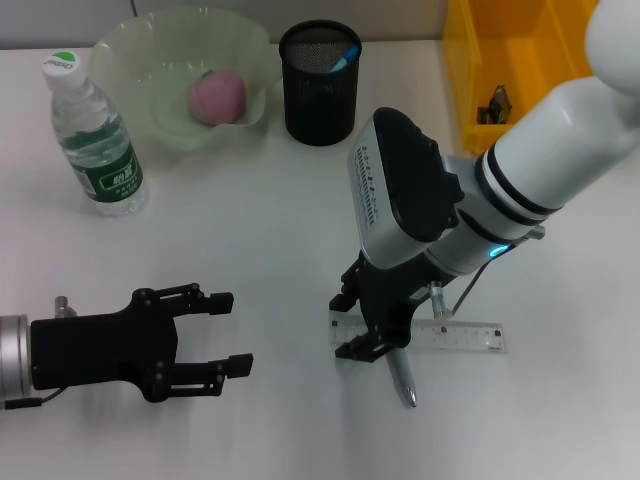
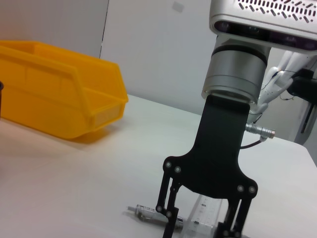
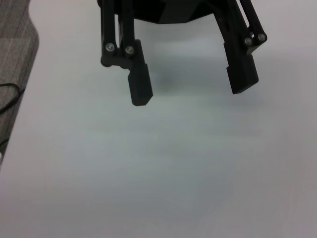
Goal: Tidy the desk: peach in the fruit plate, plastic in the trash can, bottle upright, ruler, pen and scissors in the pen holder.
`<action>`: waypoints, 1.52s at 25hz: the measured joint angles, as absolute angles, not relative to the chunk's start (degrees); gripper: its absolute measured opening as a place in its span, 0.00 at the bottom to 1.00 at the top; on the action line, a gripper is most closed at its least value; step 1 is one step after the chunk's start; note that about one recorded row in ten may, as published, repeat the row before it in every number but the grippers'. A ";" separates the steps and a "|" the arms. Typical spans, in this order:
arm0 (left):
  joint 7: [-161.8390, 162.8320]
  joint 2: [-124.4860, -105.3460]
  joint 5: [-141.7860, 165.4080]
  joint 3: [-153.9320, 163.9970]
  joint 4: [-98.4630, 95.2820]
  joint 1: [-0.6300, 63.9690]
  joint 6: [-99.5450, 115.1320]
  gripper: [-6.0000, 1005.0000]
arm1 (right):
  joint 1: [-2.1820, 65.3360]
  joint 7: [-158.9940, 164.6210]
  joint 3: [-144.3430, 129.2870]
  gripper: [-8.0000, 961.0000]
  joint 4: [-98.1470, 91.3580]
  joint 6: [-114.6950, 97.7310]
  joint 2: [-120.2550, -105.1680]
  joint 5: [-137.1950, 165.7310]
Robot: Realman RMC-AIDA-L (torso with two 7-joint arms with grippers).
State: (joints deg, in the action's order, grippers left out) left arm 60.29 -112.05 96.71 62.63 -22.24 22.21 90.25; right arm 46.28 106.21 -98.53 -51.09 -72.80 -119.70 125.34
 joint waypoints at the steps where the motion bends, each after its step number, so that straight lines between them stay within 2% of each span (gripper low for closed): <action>1: 60.29 -112.06 96.69 62.62 -22.24 22.23 90.27 0.80 | 46.26 106.21 -98.61 0.62 -51.09 -72.46 -119.70 125.32; 12: 60.34 -112.05 96.47 62.49 -22.32 22.48 90.21 0.80 | 45.13 107.45 -91.00 0.40 -54.95 -75.88 -119.54 125.06; 18: 60.38 -112.15 96.42 62.16 -22.33 22.66 90.39 0.80 | 41.94 108.37 -70.80 0.40 -61.24 -79.37 -119.18 117.64; 23: 60.34 -113.12 96.34 61.60 -22.73 23.06 90.85 0.80 | 40.21 96.73 -60.51 0.40 -56.17 -77.97 -119.15 106.38; 38: 60.76 -114.05 96.22 59.41 -22.99 23.50 92.69 0.80 | 38.37 51.06 -60.57 0.40 -46.51 -72.10 -119.55 89.57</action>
